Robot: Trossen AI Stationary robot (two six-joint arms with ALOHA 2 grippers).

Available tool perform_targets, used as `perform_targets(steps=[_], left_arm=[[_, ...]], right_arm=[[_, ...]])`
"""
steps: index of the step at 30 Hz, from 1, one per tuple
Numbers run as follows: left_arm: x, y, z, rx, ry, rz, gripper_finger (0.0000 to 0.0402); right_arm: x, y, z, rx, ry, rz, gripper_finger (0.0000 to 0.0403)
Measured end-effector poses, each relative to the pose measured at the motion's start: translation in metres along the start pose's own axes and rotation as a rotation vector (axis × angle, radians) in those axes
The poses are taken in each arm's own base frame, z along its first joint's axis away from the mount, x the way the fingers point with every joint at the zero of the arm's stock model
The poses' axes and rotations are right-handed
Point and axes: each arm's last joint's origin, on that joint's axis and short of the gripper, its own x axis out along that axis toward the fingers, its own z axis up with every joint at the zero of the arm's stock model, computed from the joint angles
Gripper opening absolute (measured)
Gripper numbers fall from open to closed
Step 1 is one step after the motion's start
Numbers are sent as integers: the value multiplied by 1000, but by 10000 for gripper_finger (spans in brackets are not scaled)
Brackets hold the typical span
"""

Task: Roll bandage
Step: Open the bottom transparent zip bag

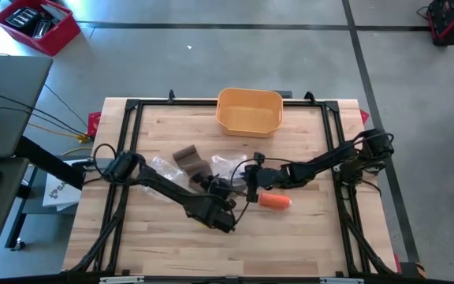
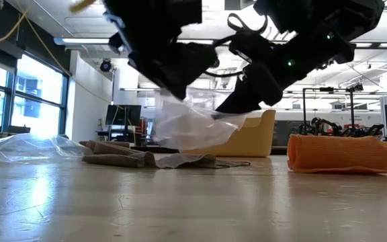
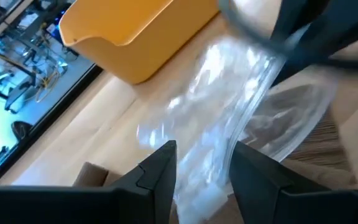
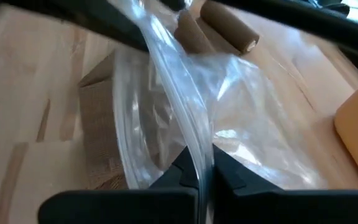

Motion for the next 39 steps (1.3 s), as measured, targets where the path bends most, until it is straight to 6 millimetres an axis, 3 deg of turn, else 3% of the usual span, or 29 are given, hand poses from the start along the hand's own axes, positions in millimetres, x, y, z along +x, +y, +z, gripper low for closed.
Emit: perform_targets(steps=[6, 11, 20, 25, 31, 39], left_arm=[[7, -3, -10, -55, -7, -2, 130], [10, -5, -7, -69, -14, -12, 122], [2, -9, -12, -161, 51, -66, 7], [-8, -12, -18, -280, 52, -90, 3], [-13, -18, -18, -350, 40, -134, 1], [-5, -25, -6, -381, 25, -193, 1]], right_arm=[[-5, -1, 5, -18, -20, 49, 7], [-5, 1, 5, -52, -20, 89, 54], [-24, -9, 18, -154, -45, 29, 168], [-45, -20, 19, -241, -45, -19, 176], [-64, -5, -3, -438, -185, 439, 177], [-67, 23, -6, -670, -287, 394, 177]])
